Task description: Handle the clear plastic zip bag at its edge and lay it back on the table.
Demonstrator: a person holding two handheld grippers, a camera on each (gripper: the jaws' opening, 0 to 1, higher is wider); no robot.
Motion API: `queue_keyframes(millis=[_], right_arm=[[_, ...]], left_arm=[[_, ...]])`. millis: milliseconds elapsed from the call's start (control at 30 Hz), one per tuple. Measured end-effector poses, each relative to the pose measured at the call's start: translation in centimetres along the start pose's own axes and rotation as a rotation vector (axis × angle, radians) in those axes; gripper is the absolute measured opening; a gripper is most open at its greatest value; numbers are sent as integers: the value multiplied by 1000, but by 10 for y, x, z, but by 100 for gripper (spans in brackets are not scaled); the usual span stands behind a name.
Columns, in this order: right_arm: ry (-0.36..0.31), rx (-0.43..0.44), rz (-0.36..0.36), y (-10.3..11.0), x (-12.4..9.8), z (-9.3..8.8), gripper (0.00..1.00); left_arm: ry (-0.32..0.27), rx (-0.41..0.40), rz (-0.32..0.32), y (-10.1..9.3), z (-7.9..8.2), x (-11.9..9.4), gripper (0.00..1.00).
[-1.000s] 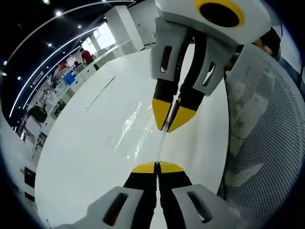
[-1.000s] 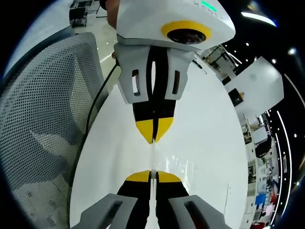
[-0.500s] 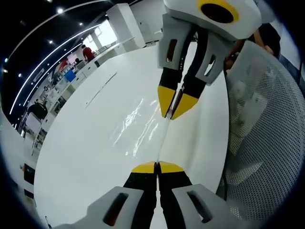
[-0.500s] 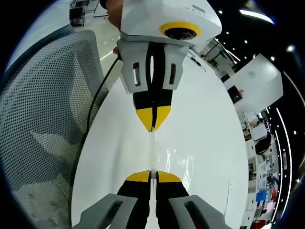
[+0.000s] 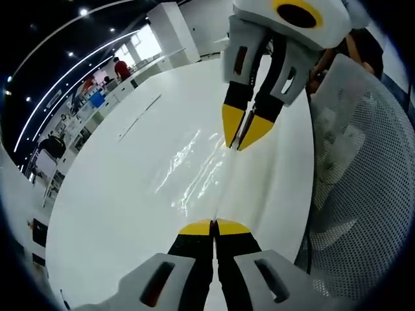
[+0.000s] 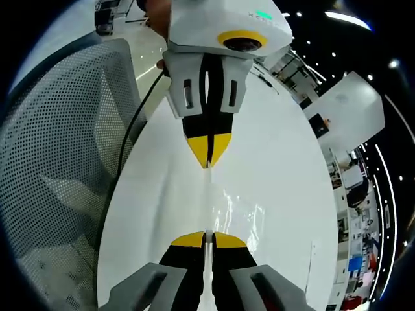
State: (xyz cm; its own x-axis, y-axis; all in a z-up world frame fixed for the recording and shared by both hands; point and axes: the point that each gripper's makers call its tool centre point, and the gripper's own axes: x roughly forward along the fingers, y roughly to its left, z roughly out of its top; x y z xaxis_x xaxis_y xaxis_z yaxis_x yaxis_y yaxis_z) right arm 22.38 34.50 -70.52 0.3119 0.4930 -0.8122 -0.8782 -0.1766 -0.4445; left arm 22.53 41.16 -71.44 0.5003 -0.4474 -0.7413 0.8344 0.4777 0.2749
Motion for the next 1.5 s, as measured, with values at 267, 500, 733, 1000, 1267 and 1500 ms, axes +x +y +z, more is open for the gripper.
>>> queue_keyframes(millis=[267,500,733,1000,1267,1500], right_arm=[[8,5,-5,0,-2,-4,0],[22,13,-3,0,-3,-12,0],[27,22,-9,-2,-6,-18,0],[31,30,-17,-3,-9,-23,0],[37,37,-19,0,-10,-28,0],[40,46,-21,0,-13,-31,0]], left_arm=[[12,-3,2,2,-6,0,0],[22,-10,9,4,-9,-2,0],[25,-14,13,7,-9,-5,0],[30,-19,20,11,-12,-5,0],[35,-28,25,13,-16,-4,0],[38,-30,27,13,-17,-6,0]])
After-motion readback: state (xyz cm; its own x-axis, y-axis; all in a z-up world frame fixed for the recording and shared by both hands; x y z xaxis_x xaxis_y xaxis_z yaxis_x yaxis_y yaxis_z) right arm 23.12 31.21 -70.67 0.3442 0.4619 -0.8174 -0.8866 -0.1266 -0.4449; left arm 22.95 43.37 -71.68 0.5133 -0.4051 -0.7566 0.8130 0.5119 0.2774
